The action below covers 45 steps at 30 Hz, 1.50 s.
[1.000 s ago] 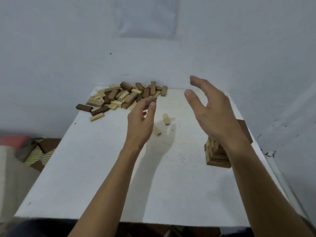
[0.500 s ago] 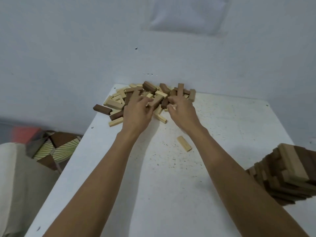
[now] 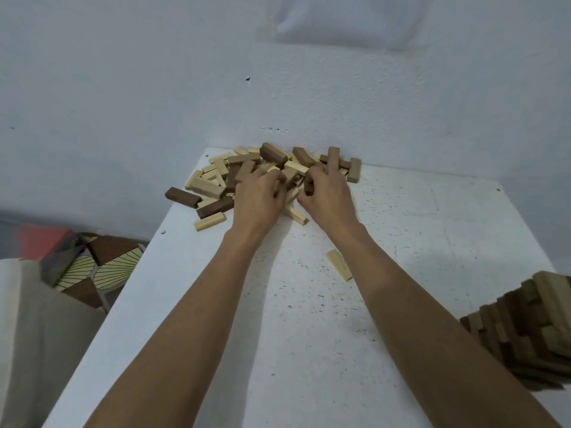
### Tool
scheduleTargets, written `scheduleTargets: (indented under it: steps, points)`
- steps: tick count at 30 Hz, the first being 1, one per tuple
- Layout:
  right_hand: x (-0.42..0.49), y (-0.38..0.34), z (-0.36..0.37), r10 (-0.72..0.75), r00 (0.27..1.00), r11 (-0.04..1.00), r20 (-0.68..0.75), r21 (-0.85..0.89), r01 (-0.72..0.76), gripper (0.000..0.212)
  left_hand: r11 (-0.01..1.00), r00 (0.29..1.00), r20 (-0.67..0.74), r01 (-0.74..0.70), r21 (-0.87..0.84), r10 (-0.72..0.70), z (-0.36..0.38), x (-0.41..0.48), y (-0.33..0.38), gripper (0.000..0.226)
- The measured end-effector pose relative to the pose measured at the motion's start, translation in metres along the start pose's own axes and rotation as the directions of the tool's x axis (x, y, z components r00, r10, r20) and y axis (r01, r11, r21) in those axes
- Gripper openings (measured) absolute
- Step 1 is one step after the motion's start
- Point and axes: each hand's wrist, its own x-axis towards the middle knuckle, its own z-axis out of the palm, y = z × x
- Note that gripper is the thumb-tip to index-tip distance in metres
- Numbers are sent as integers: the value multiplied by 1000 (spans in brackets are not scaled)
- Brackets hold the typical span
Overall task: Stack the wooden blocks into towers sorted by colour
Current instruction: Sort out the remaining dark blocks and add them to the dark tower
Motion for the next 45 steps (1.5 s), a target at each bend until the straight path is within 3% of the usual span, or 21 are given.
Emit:
scheduleTargets:
  steps: [5, 9, 13, 19, 24, 28, 32, 37, 41, 45]
  points:
    - [-9, 0, -6, -4, 997, 999, -79, -42, 1, 25, 998, 998, -58, 4, -55, -7, -9, -15, 3, 18]
    - [-27, -4, -29, 19, 986, 998, -169, 64, -8, 33, 997, 998, -59, -1, -84, -4, -23, -36, 8, 17]
    - [-68, -8, -47, 39, 996, 986, -77, 165, -25, 14, 986, 999, -11, 51, -157, -53, -38, -67, 18, 23]
    - [-143, -12, -60, -59, 998, 987, -25, 151, 62, 14, 979, 980, 121, 170, -112, -157, -52, -130, 36, 34]
    - [-182, -12, -61, -133, 990, 977, 57, 177, 121, 17, 958, 967, 162, 224, -177, -196, -53, -166, 41, 35]
    - [-192, -12, -68, -149, 986, 951, 77, 284, 121, 11, 956, 967, 166, 224, -192, -194, -54, -177, 44, 33]
    - [-190, -12, -75, -117, 990, 942, 79, 324, 86, 18, 970, 974, 180, 170, -177, -138, -52, -177, 45, 41]
    - [-189, -11, -75, -86, 990, 966, 109, 250, 56, 23, 977, 975, 187, 147, -153, -117, -47, -177, 48, 50]
    - [-191, -9, -74, -64, 992, 980, 104, 196, 43, 14, 987, 981, 168, 113, -118, -92, -43, -177, 49, 46]
    - [-193, -6, -75, -53, 993, 975, 106, 223, 28, 20, 991, 987, 134, 102, -86, -90, -41, -182, 56, 55]
